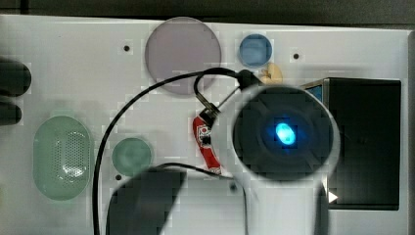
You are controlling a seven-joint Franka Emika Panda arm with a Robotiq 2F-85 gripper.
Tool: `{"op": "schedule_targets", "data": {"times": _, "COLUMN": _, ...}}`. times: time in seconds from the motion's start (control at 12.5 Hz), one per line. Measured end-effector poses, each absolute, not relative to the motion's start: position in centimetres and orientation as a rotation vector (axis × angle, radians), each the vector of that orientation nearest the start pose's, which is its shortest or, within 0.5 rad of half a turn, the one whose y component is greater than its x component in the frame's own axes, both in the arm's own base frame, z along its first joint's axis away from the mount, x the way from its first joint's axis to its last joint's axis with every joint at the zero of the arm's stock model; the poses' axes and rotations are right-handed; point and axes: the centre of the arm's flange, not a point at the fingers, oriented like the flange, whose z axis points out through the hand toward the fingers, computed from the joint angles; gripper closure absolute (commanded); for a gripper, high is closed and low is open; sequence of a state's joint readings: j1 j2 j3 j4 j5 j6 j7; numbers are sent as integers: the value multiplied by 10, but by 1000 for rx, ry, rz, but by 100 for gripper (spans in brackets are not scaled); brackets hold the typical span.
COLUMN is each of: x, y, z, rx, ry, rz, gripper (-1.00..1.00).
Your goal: Pick Ketchup from the table and place it in strainer.
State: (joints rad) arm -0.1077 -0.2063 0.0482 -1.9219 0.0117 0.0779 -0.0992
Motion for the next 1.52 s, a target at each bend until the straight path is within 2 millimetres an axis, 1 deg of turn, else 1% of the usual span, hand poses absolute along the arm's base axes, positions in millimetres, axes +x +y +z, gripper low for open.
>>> {"op": "schedule_targets", "data": {"times": 0.08, "x": 495, "y": -21, "z": 548, "rx": -2963, "ry": 1116, "rz": 175, "gripper": -100}}
{"op": "schedule_targets", "data": {"times": 0.32, "x": 506, "y": -21, "z": 453, "rx": -3038, "ry": 929, "rz": 445, "gripper": -100}}
{"op": "schedule_targets", "data": {"times": 0.48, "x": 513, "y": -18, "z": 398, "rx": -3074, "ry": 717, "rz": 503, "gripper": -100}}
{"op": "schedule_targets", "data": {"times": 0.64, "x": 514, "y": -13, "z": 357, "rx": -3099, "ry": 470, "rz": 503, "gripper": -100}}
{"op": "schedule_targets", "data": {"times": 0.8, "x": 515, "y": -10, "z": 328, "rx": -3109, "ry": 261, "rz": 476, "gripper": -100}}
{"op": "schedule_targets", "data": {"times": 0.88, "x": 515, "y": -9, "z": 316, "rx": -3108, "ry": 182, "rz": 458, "gripper": -100}}
{"op": "schedule_targets", "data": {"times": 1.04, "x": 513, "y": -8, "z": 298, "rx": -3115, "ry": 61, "rz": 366, "gripper": -100}}
{"op": "schedule_targets", "data": {"times": 1.28, "x": 512, "y": -6, "z": 268, "rx": -3114, "ry": 1, "rz": 271, "gripper": -100}}
{"op": "schedule_targets", "data": {"times": 1.52, "x": 501, "y": 3, "z": 228, "rx": -3100, "ry": -40, "rz": 282, "gripper": -100}}
